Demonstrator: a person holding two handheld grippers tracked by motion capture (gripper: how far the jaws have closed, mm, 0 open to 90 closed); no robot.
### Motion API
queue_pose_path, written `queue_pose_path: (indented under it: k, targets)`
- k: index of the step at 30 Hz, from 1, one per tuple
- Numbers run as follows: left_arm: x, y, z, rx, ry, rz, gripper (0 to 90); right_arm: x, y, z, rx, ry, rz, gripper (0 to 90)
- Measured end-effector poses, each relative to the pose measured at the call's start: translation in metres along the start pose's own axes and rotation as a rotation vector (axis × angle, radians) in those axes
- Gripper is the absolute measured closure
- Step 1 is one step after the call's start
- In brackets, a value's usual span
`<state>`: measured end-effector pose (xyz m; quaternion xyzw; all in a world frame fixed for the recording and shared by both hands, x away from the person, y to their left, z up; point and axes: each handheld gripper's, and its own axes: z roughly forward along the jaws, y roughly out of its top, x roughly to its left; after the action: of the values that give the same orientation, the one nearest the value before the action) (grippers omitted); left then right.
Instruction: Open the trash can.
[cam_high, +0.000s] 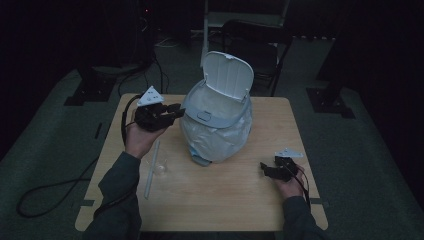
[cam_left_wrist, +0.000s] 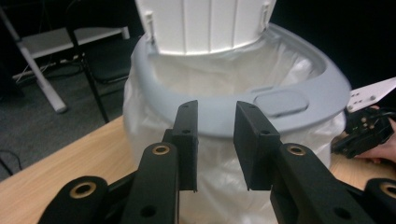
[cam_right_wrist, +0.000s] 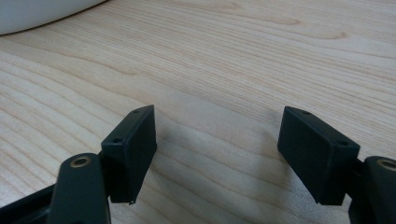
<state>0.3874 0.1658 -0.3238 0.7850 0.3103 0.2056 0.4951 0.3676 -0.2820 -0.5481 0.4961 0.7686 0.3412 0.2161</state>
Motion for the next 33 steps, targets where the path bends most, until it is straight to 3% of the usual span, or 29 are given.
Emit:
queue_pose_path:
  k: [15,33]
  targets:
    - [0.018,-0.036,-0.007,0.061,0.033,-0.070,65.7,0.000,0.000,0.000,-0.001,0.000,0.001,27.1]
    - [0.037,-0.093,-0.025,0.114,0.081,-0.185,59.8,0.000,0.000,0.000,-0.001,0.000,0.000,27.1]
